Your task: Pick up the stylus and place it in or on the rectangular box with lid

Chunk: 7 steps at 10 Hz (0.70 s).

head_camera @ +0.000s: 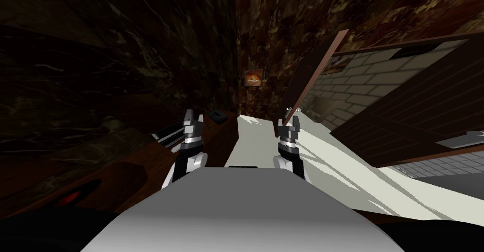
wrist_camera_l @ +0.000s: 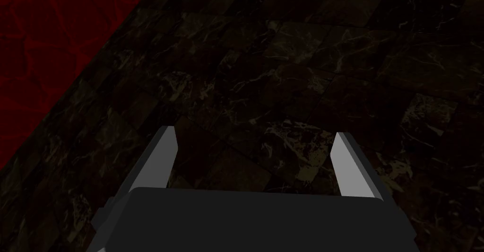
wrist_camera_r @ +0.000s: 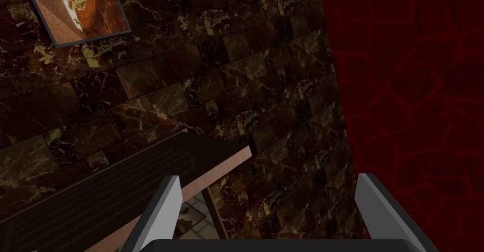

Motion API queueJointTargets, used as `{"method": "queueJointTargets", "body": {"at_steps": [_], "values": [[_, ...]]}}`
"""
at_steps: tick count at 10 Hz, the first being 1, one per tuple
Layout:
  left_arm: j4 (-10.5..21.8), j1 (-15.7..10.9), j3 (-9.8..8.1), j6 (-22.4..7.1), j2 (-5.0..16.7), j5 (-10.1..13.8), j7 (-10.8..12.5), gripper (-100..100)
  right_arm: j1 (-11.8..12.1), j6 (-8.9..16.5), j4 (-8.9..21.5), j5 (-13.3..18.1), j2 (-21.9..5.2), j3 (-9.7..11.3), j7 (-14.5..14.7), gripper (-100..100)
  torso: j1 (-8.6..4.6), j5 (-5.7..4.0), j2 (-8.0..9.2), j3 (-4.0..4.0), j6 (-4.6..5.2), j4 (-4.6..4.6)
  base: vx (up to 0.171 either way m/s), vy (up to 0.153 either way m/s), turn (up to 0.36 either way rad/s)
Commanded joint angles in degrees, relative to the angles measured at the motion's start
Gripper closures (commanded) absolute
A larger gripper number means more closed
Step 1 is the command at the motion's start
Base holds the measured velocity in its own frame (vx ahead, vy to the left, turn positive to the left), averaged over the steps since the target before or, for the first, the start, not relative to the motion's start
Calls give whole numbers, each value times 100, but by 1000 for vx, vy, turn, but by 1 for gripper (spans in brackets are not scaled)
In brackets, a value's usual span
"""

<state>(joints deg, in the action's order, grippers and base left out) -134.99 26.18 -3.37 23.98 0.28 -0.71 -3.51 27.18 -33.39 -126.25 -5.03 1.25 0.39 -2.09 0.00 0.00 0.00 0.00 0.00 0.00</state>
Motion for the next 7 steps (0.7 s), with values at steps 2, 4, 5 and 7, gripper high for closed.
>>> {"method": "queueJointTargets", "body": {"at_steps": [2,4,5,7], "values": [[275,0,83,-93,317,-297,-177,-100,0,0,0,0,0,0,0,0,5,1,-1,0,0,0,3,14,26],[435,-1,116,-138,413,-461,-288,-100,0,0,0,0,0,0,0,0,9,2,-3,-2,0,-1,8,18,15],[526,-1,130,-161,457,-553,-355,-100,0,0,0,0,0,0,0,0,8,2,-4,-2,0,-1,11,14,21],[839,-5,162,-230,581,-858,-595,-100,0,0,0,0,0,0,0,0,7,2,-7,-4,0,-2,22,12,37]]}}
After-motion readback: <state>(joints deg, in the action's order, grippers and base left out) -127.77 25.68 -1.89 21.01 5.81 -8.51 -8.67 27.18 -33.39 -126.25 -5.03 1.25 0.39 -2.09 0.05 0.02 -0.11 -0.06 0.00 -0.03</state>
